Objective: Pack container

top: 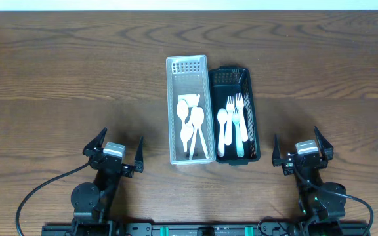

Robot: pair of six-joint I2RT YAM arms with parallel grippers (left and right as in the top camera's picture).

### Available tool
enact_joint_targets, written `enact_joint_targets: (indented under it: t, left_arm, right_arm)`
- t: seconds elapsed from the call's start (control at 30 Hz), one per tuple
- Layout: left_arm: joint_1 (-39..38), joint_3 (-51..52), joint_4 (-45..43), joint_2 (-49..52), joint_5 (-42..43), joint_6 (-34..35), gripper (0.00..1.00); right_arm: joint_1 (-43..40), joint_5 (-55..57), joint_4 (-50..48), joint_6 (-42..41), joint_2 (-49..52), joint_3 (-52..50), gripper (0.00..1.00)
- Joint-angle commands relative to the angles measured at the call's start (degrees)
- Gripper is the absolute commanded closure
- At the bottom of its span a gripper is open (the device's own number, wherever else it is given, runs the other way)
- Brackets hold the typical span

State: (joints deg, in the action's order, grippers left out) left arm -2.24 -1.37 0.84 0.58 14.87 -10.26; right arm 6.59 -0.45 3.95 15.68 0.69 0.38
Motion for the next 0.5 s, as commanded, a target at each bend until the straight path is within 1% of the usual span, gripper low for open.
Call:
enact_joint_targets:
  t: [0.0, 0.37, 0.47]
  left_arm:
    - [0.31, 1.14, 1.81, -0.50, 1.57, 0.70, 0.02]
    - [0.28, 1.14, 1.64, -0.50, 1.60, 0.74, 0.02]
    - [0.31, 1.14, 1.42, -0.50, 1.57, 2.38, 0.02]
  right_arm:
    - [-0.42, -0.22, 0.31, 0.46, -0.42, -0.04, 0.01]
    - [-0.42, -0.22, 0.31, 0.46, -0.42, -0.04, 0.01]
    - [-0.42, -0.22, 0.31, 0.46, -0.42, -0.04, 0.01]
